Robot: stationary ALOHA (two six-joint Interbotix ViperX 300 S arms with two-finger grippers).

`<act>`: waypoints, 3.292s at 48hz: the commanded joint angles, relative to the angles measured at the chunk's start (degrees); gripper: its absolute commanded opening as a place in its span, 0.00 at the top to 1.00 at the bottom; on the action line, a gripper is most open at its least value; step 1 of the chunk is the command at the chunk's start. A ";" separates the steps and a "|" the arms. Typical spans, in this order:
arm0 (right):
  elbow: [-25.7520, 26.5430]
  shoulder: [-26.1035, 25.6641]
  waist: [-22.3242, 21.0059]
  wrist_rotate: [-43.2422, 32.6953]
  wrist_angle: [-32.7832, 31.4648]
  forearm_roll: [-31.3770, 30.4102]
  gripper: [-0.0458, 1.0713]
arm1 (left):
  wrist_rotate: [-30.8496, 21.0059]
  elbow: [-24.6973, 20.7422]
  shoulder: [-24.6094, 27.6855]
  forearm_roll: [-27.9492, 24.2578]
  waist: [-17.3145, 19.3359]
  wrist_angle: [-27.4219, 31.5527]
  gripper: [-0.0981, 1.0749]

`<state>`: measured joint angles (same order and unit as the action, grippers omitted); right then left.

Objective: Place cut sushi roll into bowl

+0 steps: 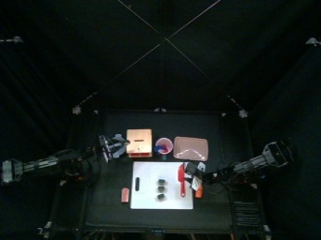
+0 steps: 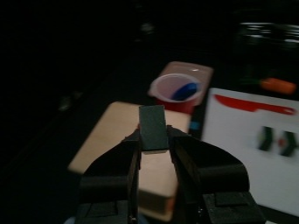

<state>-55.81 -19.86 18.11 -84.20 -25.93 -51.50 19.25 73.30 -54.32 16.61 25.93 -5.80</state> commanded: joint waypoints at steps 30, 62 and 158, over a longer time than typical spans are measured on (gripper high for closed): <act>0.88 -0.53 -0.09 0.09 0.09 -0.44 0.24 | 0.09 5.27 2.11 1.76 15.73 9.93 0.51; 1.14 -0.53 -0.09 0.09 0.09 -0.26 0.24 | 0.09 4.83 2.81 4.39 14.50 6.94 0.19; 0.26 -0.44 0.18 0.00 0.18 3.52 0.24 | 0.00 -39.73 67.15 -1.49 -32.61 -0.70 0.21</act>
<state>-55.90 -19.78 18.19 -84.20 -25.93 -48.34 19.34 34.98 13.27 15.03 -6.94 -6.33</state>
